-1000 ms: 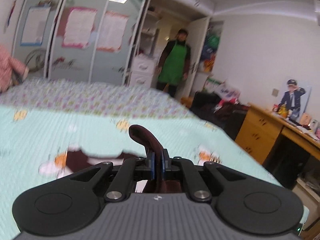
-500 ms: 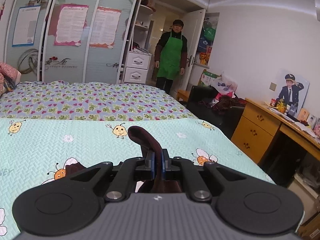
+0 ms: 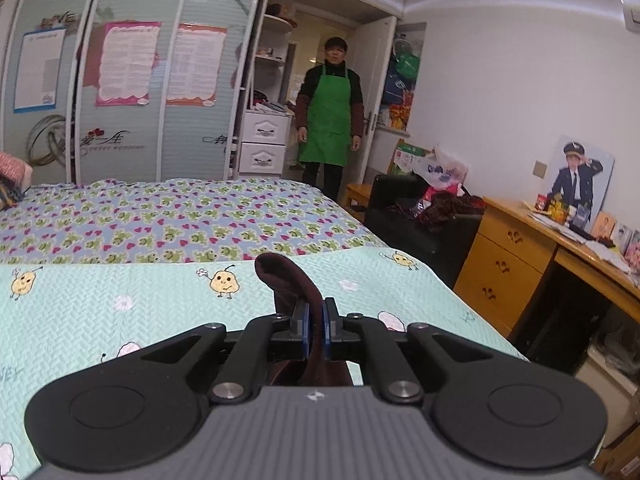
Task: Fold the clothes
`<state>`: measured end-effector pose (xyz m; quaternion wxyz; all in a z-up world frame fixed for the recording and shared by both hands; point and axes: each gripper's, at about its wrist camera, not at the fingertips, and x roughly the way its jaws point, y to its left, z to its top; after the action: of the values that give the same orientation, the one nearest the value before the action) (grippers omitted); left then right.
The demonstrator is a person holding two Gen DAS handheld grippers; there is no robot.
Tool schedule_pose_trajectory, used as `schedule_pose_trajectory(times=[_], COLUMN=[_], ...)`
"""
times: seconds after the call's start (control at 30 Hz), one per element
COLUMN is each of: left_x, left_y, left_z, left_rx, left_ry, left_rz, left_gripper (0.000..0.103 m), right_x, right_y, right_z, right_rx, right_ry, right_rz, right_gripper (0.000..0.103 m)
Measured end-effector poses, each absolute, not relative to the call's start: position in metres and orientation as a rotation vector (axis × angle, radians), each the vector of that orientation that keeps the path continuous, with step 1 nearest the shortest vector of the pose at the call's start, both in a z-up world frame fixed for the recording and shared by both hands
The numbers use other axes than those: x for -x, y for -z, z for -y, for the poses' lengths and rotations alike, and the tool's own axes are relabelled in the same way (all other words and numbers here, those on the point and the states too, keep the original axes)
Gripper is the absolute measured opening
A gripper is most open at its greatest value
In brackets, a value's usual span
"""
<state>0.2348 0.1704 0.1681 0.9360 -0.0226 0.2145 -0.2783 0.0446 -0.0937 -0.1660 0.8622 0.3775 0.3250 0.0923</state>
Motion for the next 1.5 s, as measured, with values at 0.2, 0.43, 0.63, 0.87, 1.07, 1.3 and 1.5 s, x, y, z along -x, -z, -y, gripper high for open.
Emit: schedule_pose_trajectory(times=[0.2,0.43,0.63,0.87,1.07,1.3,1.5], left_x=[-0.243,-0.242,-0.246,-0.243,-0.231,-0.239,-0.245], left_y=[-0.184,-0.215,-0.229,-0.229,-0.204,-0.168,-0.182], left_z=[-0.162,-0.194,-0.242,-0.317,-0.372,-0.41,-0.418], left_rx=[0.052,0.111,0.165,0.271,0.342,0.412,0.431], left_ry=[0.569,0.533,0.438,0.345,0.269,0.198,0.238], left_rz=[-0.418,-0.317,-0.294,-0.268,-0.297,-0.392,-0.363], left_gripper=[0.006,0.006,0.005,0.005,0.005,0.005,0.005], right_x=[-0.042,-0.049,-0.067,-0.077,-0.079,-0.083,-0.093], right_y=[0.165,0.14,0.108,0.091,0.096,0.092,0.082], right_z=[0.09,0.062,0.022,-0.026,-0.048,-0.056,-0.048], right_rx=[-0.802,-0.661,-0.503,-0.309,-0.234,-0.256,-0.369], right_ry=[-0.168,-0.163,-0.234,-0.303,-0.33,-0.355,-0.389], right_rz=[-0.668,-0.665,-0.67,-0.702,-0.763,-0.787,-0.795], right_gripper=[0.021,0.02,0.02,0.02,0.02,0.02,0.02])
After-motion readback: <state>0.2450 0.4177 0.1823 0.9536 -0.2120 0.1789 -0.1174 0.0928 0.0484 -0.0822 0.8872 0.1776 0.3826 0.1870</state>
